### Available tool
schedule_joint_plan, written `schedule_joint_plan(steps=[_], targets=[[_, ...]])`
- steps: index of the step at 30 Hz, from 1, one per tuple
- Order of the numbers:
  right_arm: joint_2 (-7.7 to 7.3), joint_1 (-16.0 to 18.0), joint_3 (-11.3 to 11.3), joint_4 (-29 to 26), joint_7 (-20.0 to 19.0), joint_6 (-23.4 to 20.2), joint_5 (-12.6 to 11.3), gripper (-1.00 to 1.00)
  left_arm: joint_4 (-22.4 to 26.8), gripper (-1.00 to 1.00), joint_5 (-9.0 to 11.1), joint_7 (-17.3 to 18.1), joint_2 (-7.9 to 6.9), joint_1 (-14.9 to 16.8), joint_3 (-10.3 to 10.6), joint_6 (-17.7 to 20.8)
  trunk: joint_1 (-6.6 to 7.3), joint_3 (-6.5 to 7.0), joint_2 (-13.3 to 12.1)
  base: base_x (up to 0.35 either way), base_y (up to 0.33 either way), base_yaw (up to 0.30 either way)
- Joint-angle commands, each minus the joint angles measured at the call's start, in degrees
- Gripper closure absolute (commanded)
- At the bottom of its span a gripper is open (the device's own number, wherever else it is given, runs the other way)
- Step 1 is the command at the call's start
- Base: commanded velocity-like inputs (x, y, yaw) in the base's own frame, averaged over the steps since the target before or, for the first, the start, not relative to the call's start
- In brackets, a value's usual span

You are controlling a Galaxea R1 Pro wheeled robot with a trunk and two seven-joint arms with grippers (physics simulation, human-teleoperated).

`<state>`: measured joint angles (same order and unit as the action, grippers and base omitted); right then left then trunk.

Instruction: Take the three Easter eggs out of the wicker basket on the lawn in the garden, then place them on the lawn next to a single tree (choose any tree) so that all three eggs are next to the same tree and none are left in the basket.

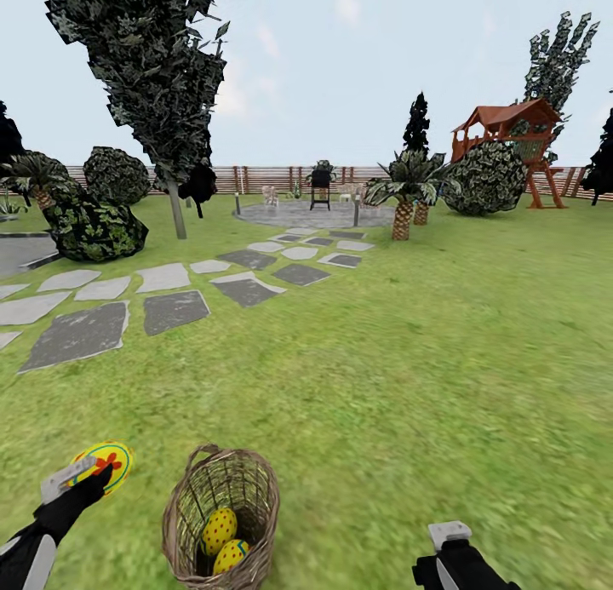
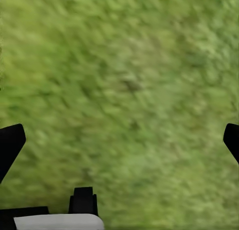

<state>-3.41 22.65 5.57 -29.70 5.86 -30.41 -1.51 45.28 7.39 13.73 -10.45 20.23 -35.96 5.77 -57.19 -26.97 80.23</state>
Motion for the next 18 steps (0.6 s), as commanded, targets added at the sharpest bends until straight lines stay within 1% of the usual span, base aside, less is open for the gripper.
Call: schedule_joint_plan(steps=[1,2,3,5,6,7,10,11,12,13,14,15,16,18], targets=[[0.08,0.02,0.41,0.22,0.30,-0.32,-0.14,-1.00,0.12,1.00,0.58,-1.47,0.25,0.01,-0.15,0.42,0.00,-0.06,0.04,0.000,0.000,0.000],[0.25,0.02,0.37,1.20,0.30,0.08,-0.11,-1.00,0.17,1.00,0.55,-3.19,0.41,0.00,-0.07,-0.28,0.00,-0.06,0.04,0.000,0.000,0.000],[0.43,0.02,0.34,2.69,0.33,1.92,-0.09,-1.00,0.27,1.00,0.45,-4.71,0.73,-0.01,0.07,-2.83,0.00,-0.06,0.04,0.000,0.000,0.000],[0.55,0.02,0.32,3.78,0.37,4.45,-0.08,-1.00,0.33,1.00,0.48,-6.07,1.56,0.00,0.05,-7.35,0.00,-0.11,0.04,0.000,0.000,0.000],[0.55,0.02,0.32,4.04,0.38,5.02,-0.08,-1.00,0.77,1.00,0.51,-6.46,2.59,0.03,-0.06,-8.68,0.00,-0.15,0.04,0.000,0.000,0.000],[0.52,0.02,0.32,4.14,0.38,5.22,-0.07,-1.00,0.98,1.00,0.52,-6.59,3.43,0.01,-0.17,-9.24,0.00,-0.20,0.04,0.000,0.000,0.000],[0.42,0.02,0.34,3.82,0.38,5.29,-0.01,-1.00,1.08,1.00,0.27,-6.43,3.99,-0.01,-0.13,-9.39,0.00,-0.23,0.04,0.000,0.000,0.000],[0.34,0.02,0.39,3.17,0.37,5.01,0.05,-1.00,1.05,1.00,-0.49,-6.38,4.02,-0.02,-0.10,-9.34,0.00,-0.24,0.04,0.000,0.000,0.000],[0.33,0.02,0.79,2.05,0.28,4.52,0.18,-1.00,1.04,1.00,-2.01,-6.34,3.98,-0.02,-0.13,-9.31,0.00,-0.24,0.04,0.000,0.000,0.000],[0.35,0.02,1.96,1.43,0.25,3.69,0.19,-1.00,1.04,1.00,-2.79,-6.33,3.93,0.00,-0.19,-9.30,0.00,-0.24,0.04,0.000,0.000,0.000],[0.39,0.02,3.97,1.12,0.23,2.70,0.17,-1.00,1.05,1.00,-3.19,-6.36,3.91,0.00,-0.22,-9.33,0.00,-0.24,0.04,0.000,0.000,0.000],[0.36,0.02,6.53,0.92,0.22,2.01,-0.07,-1.00,1.04,1.00,-3.48,-6.46,3.95,0.00,-0.24,-9.34,0.00,-0.24,0.04,0.000,0.000,0.000],[0.29,0.02,7.60,0.84,0.16,1.79,-0.41,-1.00,1.04,1.00,-3.61,-6.43,4.03,0.02,-0.20,-9.48,0.00,-0.24,0.04,0.000,0.000,0.000],[0.05,0.02,8.04,0.80,0.13,1.59,-0.75,-1.00,0.96,1.00,-3.71,-6.51,4.06,0.01,-0.23,-9.62,0.00,-0.24,0.04,0.000,0.000,0.000]])
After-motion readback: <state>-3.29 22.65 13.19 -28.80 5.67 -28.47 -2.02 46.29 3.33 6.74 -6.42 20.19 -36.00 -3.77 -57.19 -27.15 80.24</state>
